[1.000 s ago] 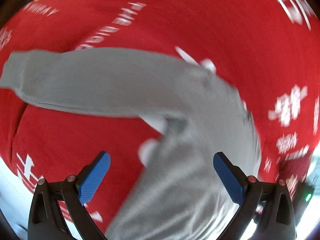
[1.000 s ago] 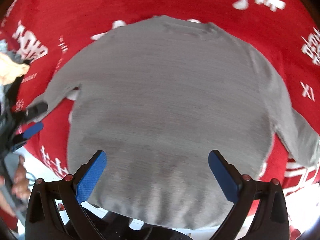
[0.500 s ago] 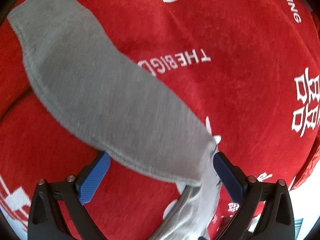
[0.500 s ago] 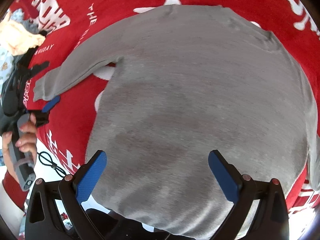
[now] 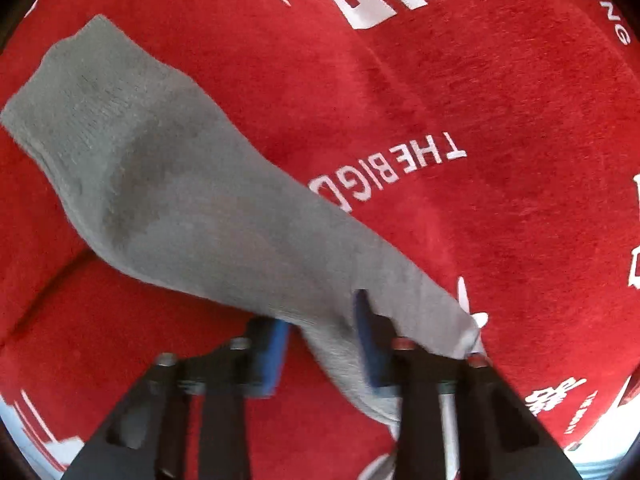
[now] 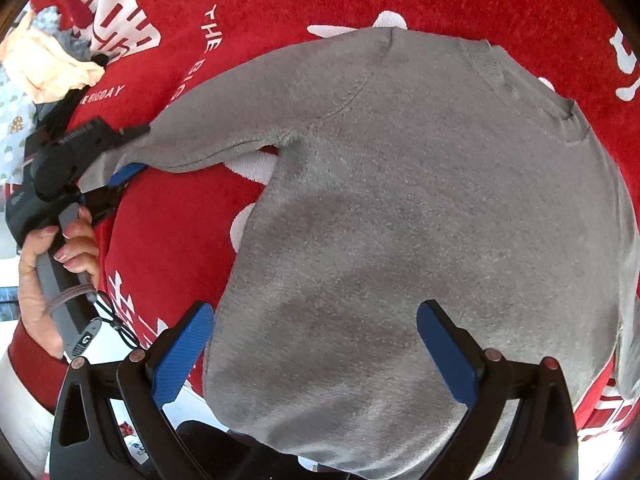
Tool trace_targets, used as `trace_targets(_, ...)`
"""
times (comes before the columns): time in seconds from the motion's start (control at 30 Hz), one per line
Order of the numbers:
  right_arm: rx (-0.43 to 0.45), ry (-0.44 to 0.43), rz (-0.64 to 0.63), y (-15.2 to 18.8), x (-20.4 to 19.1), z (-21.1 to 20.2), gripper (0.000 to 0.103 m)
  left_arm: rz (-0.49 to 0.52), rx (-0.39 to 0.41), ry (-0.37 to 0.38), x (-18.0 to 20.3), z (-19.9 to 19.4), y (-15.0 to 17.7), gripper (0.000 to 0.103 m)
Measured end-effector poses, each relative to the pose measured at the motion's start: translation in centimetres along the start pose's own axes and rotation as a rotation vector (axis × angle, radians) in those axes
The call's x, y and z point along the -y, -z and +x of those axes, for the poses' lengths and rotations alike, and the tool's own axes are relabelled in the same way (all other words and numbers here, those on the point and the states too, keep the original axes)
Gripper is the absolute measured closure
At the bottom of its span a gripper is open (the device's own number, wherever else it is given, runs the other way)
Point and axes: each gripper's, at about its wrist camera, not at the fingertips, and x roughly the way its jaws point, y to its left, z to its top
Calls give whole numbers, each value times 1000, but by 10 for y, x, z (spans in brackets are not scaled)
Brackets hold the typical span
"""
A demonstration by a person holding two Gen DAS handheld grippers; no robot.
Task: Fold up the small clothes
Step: 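Grasp the sleeve cuff with the left tool and fold it across the body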
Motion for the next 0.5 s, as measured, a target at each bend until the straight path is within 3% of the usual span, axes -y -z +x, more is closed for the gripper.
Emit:
trace_targets(0.03,-3,1,5,0,1,1,1,2,-1,-4,-1,1,-1,88)
trace_targets(0.1,-6,0,22,1,4,1,1,36,7,-9,3,2,-2,91)
trace_targets(0.23,14,-1,49,4,10,-5,1,223,68,-67,36,-12,6,91)
trace_targets(0.5,56,-20,179,20,63,-25,1,572,164,28,147,-49,52,91)
